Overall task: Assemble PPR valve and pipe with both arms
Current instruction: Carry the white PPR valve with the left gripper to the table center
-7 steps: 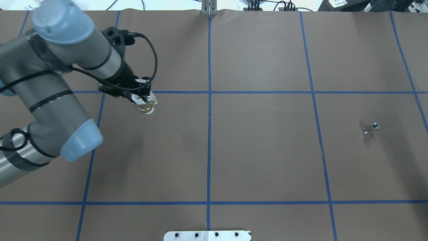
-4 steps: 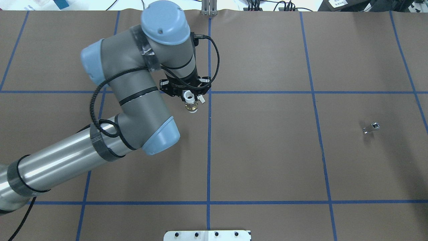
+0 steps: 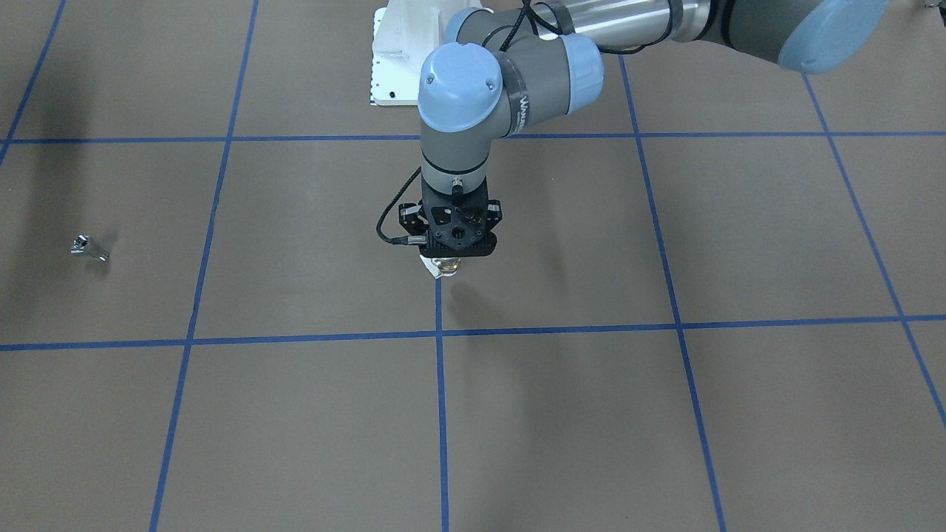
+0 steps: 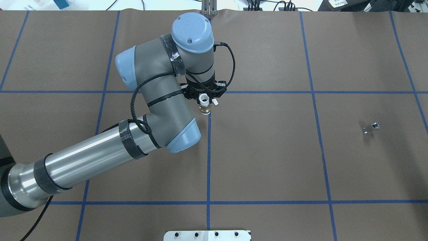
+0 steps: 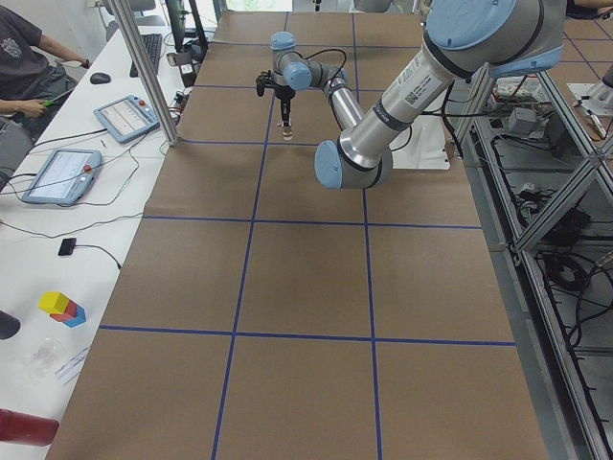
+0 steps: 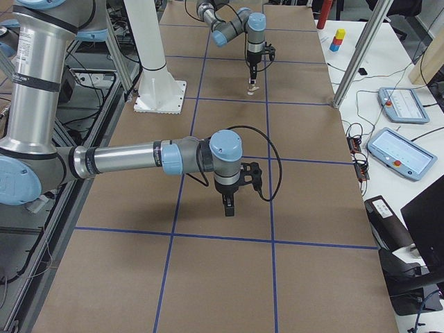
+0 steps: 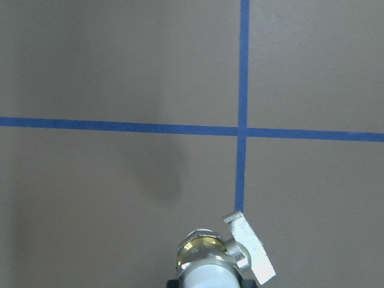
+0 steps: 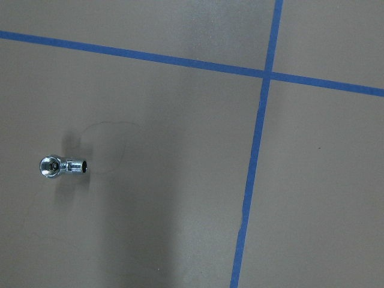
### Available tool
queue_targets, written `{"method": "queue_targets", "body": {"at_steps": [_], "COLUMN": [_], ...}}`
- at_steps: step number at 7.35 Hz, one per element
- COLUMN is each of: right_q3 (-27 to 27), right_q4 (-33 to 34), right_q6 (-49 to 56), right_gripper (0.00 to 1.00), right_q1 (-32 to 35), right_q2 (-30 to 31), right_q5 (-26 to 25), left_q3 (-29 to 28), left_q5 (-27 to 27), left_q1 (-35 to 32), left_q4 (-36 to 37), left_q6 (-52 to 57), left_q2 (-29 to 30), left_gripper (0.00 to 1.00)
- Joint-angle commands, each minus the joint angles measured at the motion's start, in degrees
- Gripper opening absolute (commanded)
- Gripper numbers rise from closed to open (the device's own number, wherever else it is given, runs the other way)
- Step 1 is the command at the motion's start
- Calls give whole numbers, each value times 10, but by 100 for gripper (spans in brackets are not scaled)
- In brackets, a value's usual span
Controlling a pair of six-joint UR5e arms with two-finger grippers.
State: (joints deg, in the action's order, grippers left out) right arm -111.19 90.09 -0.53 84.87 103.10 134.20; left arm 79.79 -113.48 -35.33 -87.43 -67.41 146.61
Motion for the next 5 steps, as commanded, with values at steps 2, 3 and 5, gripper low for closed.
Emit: {"method": "queue_targets", "body": {"at_steps": [2, 3, 5], "right_q3": [0, -1, -1], "right_q4": [0, 0, 0], "right_q6": [0, 0, 0], "right_gripper": [100, 100, 100], "right_q1": [-1, -1, -1], "right_q2": [0, 0, 0], "right_q5": [0, 0, 0], "left_q3": [-43, -48, -52], "left_q5": [1, 2, 1], "left_q1": [10, 11, 13], "left_q4": [-13, -12, -13], "left_q6": [-2, 1, 2], "left_q2": [21, 19, 18], "left_gripper": [0, 0, 0]}}
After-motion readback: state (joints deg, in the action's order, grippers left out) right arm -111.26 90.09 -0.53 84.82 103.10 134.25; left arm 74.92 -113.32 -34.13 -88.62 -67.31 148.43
